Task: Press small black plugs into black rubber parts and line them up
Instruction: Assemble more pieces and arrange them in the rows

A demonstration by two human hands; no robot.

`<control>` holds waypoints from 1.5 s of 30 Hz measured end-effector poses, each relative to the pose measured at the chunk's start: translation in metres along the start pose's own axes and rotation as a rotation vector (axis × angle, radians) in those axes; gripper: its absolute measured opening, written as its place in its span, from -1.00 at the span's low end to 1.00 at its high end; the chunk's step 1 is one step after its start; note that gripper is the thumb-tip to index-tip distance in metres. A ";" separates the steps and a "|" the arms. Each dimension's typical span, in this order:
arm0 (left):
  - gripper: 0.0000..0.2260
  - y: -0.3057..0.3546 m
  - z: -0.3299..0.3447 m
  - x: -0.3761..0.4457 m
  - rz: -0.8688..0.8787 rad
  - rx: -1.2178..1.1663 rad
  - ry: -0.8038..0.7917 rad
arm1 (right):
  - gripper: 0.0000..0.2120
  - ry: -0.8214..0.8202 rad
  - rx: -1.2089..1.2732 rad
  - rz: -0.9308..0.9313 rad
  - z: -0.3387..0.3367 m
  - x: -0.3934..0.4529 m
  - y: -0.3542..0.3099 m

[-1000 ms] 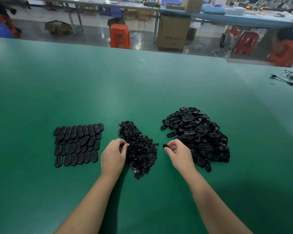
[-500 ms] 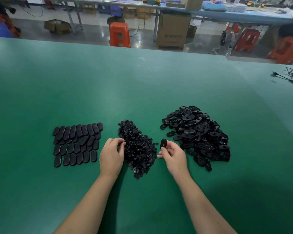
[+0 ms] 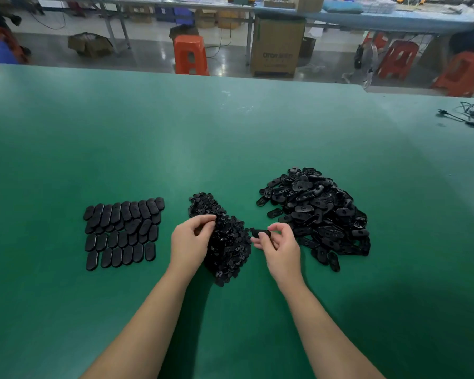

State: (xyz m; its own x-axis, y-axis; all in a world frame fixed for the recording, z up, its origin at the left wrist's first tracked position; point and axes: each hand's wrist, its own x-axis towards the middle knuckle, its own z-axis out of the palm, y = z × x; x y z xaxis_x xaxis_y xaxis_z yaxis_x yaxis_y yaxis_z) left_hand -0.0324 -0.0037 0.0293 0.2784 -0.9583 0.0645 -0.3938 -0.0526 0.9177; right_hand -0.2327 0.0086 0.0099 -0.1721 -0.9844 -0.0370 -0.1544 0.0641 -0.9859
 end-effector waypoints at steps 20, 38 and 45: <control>-0.90 0.047 0.069 -0.020 -0.056 0.074 -0.204 | -0.84 0.035 -0.127 -0.035 0.000 0.004 0.011; -0.89 0.057 0.070 -0.018 0.008 0.228 -0.213 | -0.76 0.022 -0.115 -0.025 0.000 0.003 0.011; -0.85 0.051 0.066 -0.009 -0.016 0.234 -0.227 | -0.80 0.017 -0.011 -0.007 -0.002 0.006 0.013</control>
State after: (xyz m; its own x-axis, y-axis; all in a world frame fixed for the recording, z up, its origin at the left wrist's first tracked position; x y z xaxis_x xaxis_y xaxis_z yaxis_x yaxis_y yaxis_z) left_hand -0.1133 -0.0167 0.0497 0.0940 -0.9936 -0.0629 -0.5892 -0.1064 0.8009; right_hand -0.2378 0.0035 -0.0033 -0.1873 -0.9819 -0.0271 -0.1660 0.0588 -0.9844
